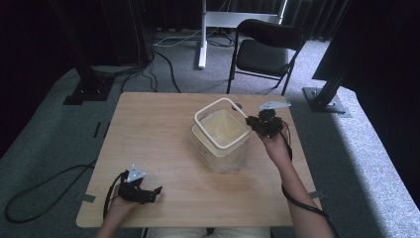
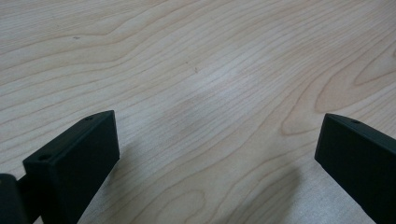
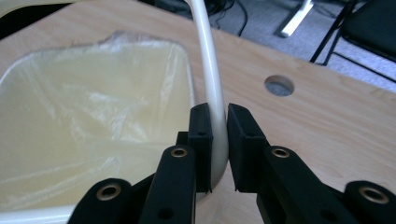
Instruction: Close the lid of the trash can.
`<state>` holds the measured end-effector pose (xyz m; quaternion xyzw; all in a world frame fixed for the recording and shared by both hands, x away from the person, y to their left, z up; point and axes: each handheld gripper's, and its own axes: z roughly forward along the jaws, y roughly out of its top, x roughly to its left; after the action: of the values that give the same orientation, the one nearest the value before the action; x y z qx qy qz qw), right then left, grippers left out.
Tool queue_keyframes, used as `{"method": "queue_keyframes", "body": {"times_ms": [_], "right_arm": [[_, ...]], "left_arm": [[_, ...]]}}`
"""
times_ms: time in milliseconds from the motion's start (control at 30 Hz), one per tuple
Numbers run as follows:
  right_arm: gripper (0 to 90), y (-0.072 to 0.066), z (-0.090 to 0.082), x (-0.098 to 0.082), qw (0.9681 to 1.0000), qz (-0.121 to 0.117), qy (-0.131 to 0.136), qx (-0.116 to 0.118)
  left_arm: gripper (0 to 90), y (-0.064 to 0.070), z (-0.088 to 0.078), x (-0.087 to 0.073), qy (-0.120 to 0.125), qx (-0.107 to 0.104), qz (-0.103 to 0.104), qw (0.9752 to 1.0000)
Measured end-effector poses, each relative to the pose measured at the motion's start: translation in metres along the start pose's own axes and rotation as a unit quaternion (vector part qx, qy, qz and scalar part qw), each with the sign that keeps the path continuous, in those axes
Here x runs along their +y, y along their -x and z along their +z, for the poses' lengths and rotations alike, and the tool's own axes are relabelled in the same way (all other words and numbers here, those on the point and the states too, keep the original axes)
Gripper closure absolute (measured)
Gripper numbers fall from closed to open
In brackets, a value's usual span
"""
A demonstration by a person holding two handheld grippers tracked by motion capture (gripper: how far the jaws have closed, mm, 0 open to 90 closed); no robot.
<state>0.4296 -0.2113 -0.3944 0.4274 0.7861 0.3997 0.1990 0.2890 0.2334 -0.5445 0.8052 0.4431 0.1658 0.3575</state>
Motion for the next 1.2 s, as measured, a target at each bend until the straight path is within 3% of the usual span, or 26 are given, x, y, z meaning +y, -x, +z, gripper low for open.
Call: {"method": "queue_keyframes", "body": {"times_ms": [233, 667, 933, 1133, 1200], "right_arm": [[80.4, -0.005, 0.01, -0.002, 0.9996, -0.006, -0.018, 0.019], [80.2, -0.005, 0.006, -0.005, 0.9995, 0.005, -0.025, 0.017], [80.0, -0.004, 0.004, -0.008, 0.9993, 0.02, -0.026, 0.019], [79.3, -0.007, 0.006, -0.006, 0.9994, 0.022, -0.024, 0.012], [78.4, -0.007, 0.006, -0.007, 0.9993, 0.024, -0.022, 0.02]], "left_arm": [[0.2, 0.002, 0.002, 0.002, -0.001, -0.006, 0.004, 1.0], [0.2, 0.004, 0.0, 0.011, 0.015, -0.018, -0.006, 0.9997], [0.2, 0.005, 0.0, 0.028, 0.028, -0.02, -0.006, 0.9994], [0.2, 0.009, 0.003, 0.052, 0.036, -0.014, 0.011, 0.9992], [0.2, 0.011, 0.005, 0.061, 0.036, -0.013, 0.013, 0.9992]]}}
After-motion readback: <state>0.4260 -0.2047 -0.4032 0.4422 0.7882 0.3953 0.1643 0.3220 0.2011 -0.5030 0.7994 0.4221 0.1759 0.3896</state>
